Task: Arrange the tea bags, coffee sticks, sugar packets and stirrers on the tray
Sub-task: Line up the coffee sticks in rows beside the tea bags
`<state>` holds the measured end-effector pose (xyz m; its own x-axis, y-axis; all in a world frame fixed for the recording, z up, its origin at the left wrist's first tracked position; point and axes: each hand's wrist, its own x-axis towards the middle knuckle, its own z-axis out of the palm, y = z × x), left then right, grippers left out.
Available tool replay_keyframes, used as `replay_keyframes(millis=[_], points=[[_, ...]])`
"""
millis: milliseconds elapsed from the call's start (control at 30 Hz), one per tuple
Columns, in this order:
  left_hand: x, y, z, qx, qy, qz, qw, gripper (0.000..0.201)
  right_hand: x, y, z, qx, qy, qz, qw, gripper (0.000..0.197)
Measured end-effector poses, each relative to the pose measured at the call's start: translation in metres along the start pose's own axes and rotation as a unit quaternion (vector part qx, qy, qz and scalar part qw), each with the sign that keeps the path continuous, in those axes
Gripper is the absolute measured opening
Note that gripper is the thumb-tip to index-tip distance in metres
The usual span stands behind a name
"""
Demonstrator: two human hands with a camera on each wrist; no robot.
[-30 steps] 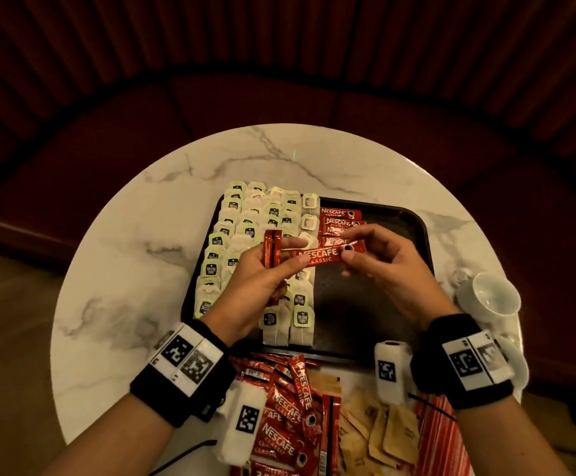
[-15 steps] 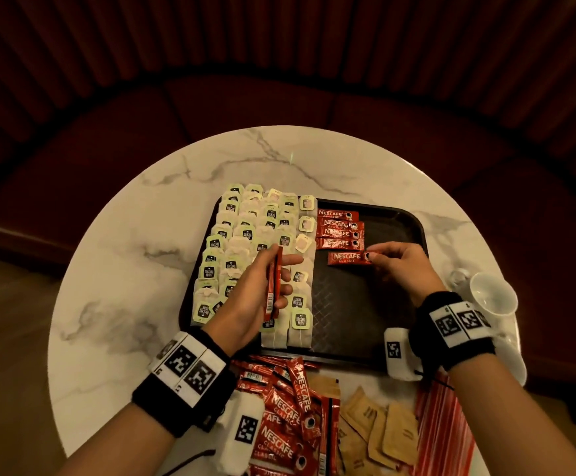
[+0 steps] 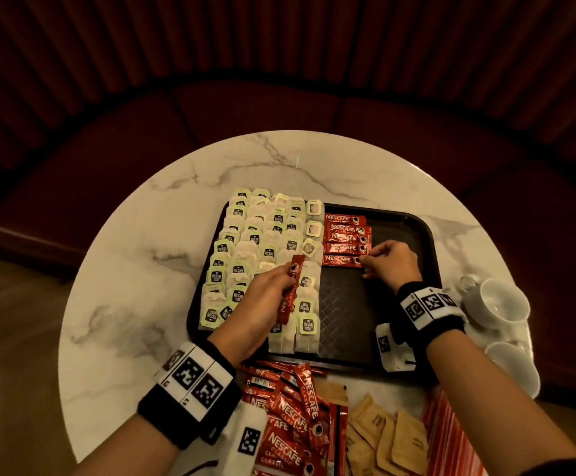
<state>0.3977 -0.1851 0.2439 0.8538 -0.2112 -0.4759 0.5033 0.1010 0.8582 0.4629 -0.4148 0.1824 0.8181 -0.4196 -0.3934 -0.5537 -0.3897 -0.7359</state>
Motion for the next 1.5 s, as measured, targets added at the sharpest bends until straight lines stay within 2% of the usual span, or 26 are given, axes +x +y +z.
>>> replay_keyframes(millis=[100,233,267,333,433,500,667,800,867,967,1133,1267,1500], points=[[-0.001,-0.001,-0.001,0.041,-0.006,0.034,0.999,0.030,-0.003,-0.004,-0.003,-0.001,-0.004,-0.002,1.000,0.014],[-0.001,0.000,-0.004,0.104,0.001,0.098,0.990,0.035,-0.019,-0.016,-0.012,0.009,-0.009,-0.041,0.999,0.014],[0.000,0.000,-0.005,0.103,0.001,0.104,0.989,0.035,-0.028,-0.021,-0.014,0.030,-0.034,-0.060,0.997,0.018],[-0.001,0.002,-0.005,0.100,-0.005,0.109,0.989,0.035,-0.051,-0.031,-0.017,0.101,-0.128,-0.093,0.982,0.026],[0.000,0.003,-0.003,0.108,-0.015,0.111,0.988,0.036,-0.079,-0.039,-0.023,0.146,-0.281,-0.129,0.940,0.030],[0.000,0.003,-0.001,0.109,-0.022,0.116,0.987,0.035,-0.085,-0.037,-0.025,0.129,-0.318,-0.160,0.926,0.024],[0.001,-0.001,-0.002,0.074,0.005,0.110,0.991,0.028,-0.087,-0.021,-0.027,0.179,-0.282,-0.154,0.930,0.012],[-0.002,-0.008,-0.015,0.072,0.052,0.112,0.990,0.021,-0.073,0.002,-0.033,0.245,-0.173,-0.091,0.950,0.018],[-0.009,-0.013,-0.025,0.103,0.055,0.107,0.987,0.017,-0.061,0.014,-0.036,0.248,-0.123,-0.061,0.959,0.017],[-0.026,-0.028,-0.041,0.208,0.015,0.083,0.975,0.014,-0.044,0.027,-0.036,0.178,-0.091,-0.042,0.979,0.018],[-0.052,-0.048,-0.061,0.377,-0.046,0.079,0.922,0.014,-0.027,0.028,-0.020,0.040,-0.076,-0.046,0.995,0.017],[-0.065,-0.049,-0.069,0.419,-0.058,0.095,0.901,0.018,-0.020,0.018,-0.010,-0.014,-0.044,-0.058,0.997,0.020],[-0.069,-0.054,-0.071,0.430,-0.083,0.112,0.892,0.016,-0.011,0.005,-0.007,-0.092,-0.026,-0.064,0.993,0.025]])
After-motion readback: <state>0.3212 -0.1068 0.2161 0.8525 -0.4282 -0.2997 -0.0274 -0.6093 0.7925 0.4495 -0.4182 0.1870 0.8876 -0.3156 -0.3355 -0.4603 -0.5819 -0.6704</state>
